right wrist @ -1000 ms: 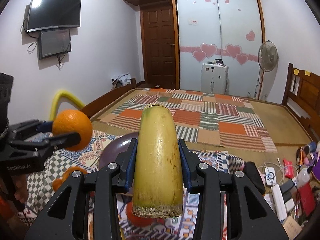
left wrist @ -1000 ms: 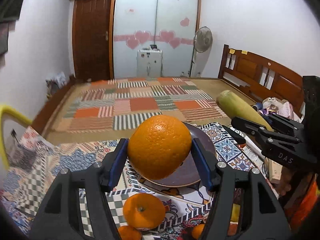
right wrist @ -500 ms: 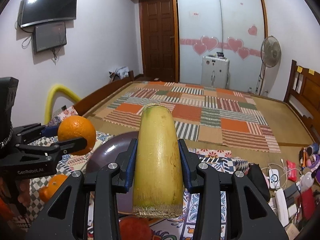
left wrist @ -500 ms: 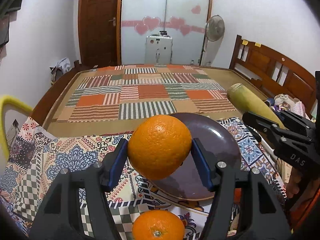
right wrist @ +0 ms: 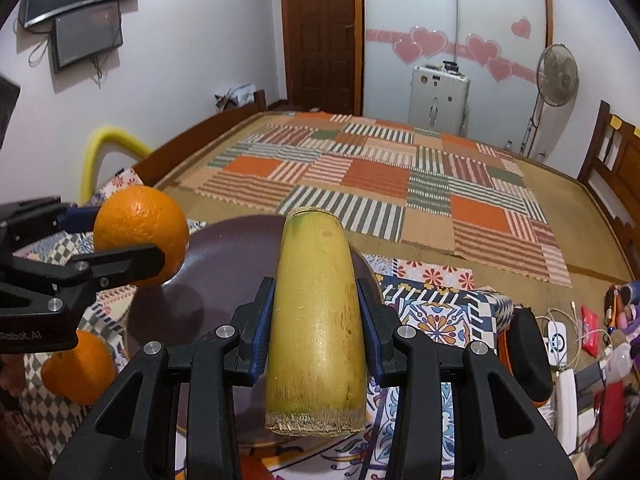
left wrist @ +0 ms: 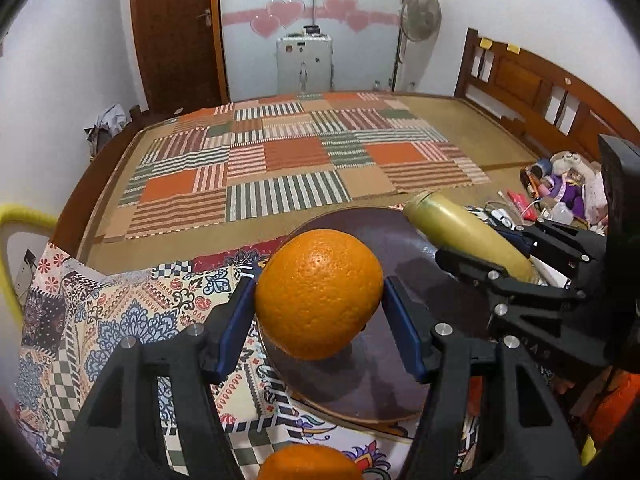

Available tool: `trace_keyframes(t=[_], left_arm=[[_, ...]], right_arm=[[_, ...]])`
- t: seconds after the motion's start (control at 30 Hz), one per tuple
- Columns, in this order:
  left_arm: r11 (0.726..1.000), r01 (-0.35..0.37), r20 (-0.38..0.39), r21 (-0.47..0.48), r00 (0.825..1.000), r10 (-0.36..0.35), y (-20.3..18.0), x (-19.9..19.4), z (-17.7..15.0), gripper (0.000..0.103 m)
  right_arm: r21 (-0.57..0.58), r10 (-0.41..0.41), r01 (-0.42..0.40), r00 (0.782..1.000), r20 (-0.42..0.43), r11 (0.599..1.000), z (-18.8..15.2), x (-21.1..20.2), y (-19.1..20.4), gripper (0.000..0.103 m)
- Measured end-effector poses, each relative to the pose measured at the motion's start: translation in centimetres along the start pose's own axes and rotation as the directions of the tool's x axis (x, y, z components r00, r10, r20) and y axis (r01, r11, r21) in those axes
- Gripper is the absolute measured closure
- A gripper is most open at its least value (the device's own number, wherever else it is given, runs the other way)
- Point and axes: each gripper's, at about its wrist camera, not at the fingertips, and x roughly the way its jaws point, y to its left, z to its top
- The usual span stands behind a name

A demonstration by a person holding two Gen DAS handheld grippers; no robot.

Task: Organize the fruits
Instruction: 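Place the orange and bamboo shoot on the purple plate, opening both tools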

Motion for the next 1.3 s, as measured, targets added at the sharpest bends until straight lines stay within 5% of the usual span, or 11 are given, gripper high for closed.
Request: trace_keyframes(t=[0.67, 1.03, 1.2, 1.3], left_arm=[[1.000, 0.016, -0.150, 0.011, 0.989, -0.014, -0.8, 4.3, 0.8, 0.039], [1.000, 0.004, -0.058, 0.030, 0.998, -0.003, -1.2, 2.8, 1.4, 0.037], [0.999, -0.016, 0.004, 0.035, 1.000, 0.015, -1.0, 0.7, 2.0, 0.034], [0.999, -0.032, 0.045, 0.038, 0.999, 0.030, -0.7, -1.1, 1.8, 0.034]], right_arm=[[-0.022, -0.010, 0.008, 0.997, -0.076, 1.000, 0.1, 2.5, 0.4, 0.067], [-0.019, -0.003, 0.001, 0.994, -0.106, 1.000, -0.2, 3.3, 0.5, 0.066], [-0.026, -0.018, 0.016, 0.998, -0.062, 1.000, 0.1, 2.3, 0.7, 0.044], [-0.029, -0.028, 0.027, 0.999, -0.041, 0.999, 0.3, 1.4, 0.9, 0.044]])
